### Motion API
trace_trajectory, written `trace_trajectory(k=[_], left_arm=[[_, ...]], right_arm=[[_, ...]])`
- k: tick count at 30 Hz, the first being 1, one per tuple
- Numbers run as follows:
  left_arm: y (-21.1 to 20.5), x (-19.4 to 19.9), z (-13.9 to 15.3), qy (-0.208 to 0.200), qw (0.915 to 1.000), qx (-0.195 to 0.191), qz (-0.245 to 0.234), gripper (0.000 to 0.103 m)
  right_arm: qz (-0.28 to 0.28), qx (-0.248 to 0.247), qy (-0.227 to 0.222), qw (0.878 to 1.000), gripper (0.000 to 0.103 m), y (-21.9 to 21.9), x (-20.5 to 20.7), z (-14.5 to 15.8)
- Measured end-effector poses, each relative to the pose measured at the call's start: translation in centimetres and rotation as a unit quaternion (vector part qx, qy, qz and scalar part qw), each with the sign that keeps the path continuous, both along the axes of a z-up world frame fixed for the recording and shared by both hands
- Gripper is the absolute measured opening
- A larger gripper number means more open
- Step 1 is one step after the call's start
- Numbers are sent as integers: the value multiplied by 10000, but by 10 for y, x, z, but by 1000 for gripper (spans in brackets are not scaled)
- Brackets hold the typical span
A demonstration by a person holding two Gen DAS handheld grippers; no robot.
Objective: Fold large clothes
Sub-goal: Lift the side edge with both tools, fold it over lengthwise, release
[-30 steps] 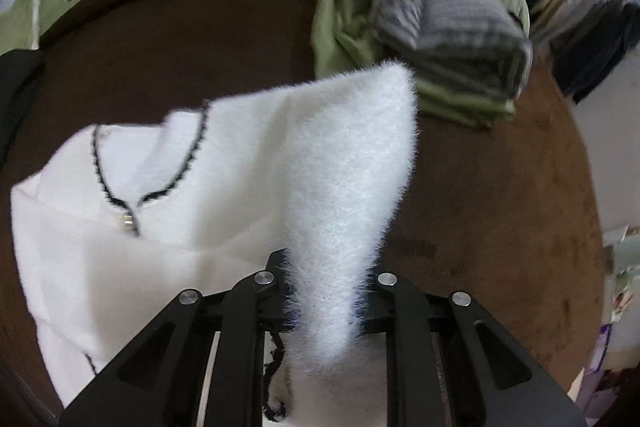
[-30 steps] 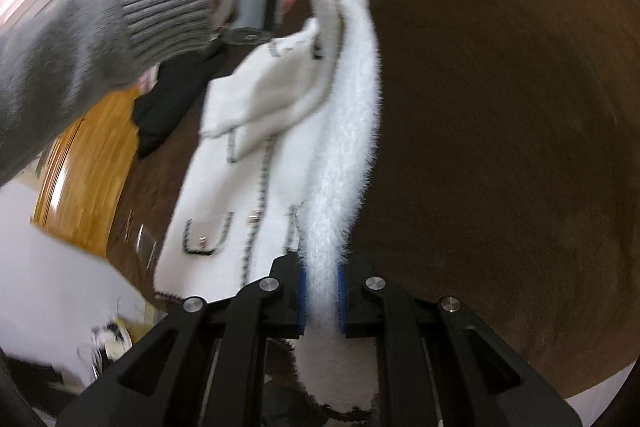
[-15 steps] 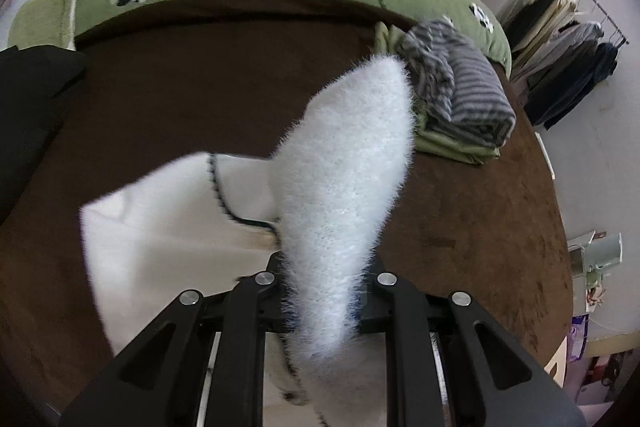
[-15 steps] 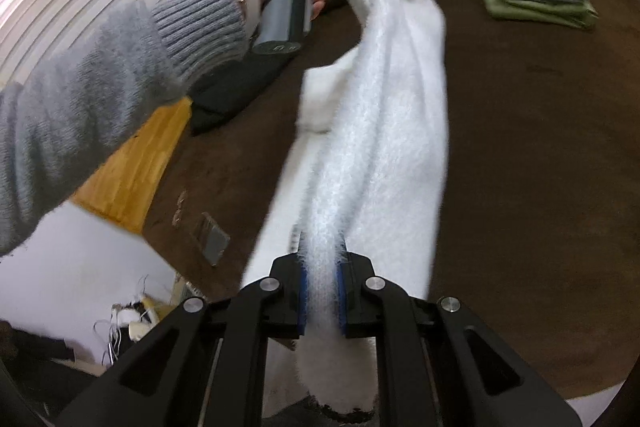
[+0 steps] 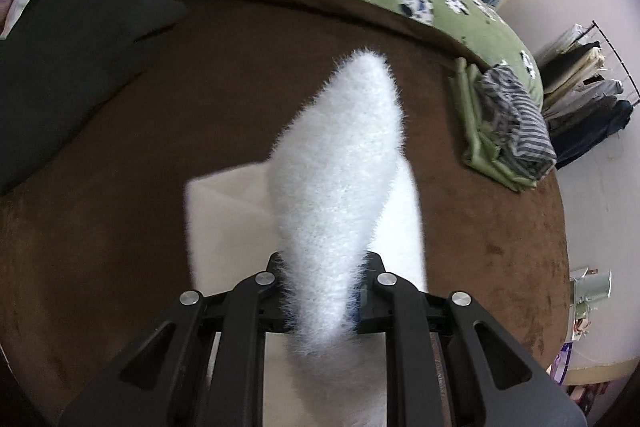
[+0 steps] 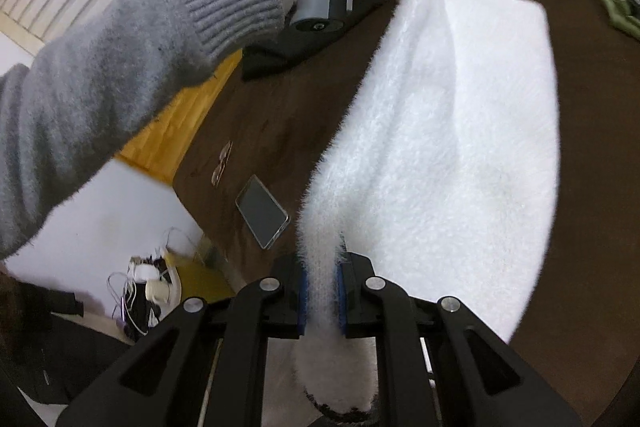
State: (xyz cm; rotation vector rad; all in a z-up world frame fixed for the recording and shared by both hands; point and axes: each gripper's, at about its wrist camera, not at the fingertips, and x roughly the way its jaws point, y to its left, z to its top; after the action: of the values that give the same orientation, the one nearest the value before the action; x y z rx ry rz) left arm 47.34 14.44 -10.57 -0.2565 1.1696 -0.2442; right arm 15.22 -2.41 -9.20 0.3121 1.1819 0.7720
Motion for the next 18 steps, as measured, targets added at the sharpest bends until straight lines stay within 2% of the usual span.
trace_trajectory(k=[2,7,11,18], left_arm=[[16,3,-13,72,10000,-33,35,19],[52,13,-64,213,9987,-457,98,21],[66,11,-104,321,9982,-486,170,23],[62,8,-113,52,9994,-352,-31,24]], right_arm=[[141,-81,93,9998,12,14,7,-15],[346,-232,318,9986,12,37,16,-51],[500,-272,491,9972,12,56,18,-76],[479,-257,518,9972,12,62,10,-88]])
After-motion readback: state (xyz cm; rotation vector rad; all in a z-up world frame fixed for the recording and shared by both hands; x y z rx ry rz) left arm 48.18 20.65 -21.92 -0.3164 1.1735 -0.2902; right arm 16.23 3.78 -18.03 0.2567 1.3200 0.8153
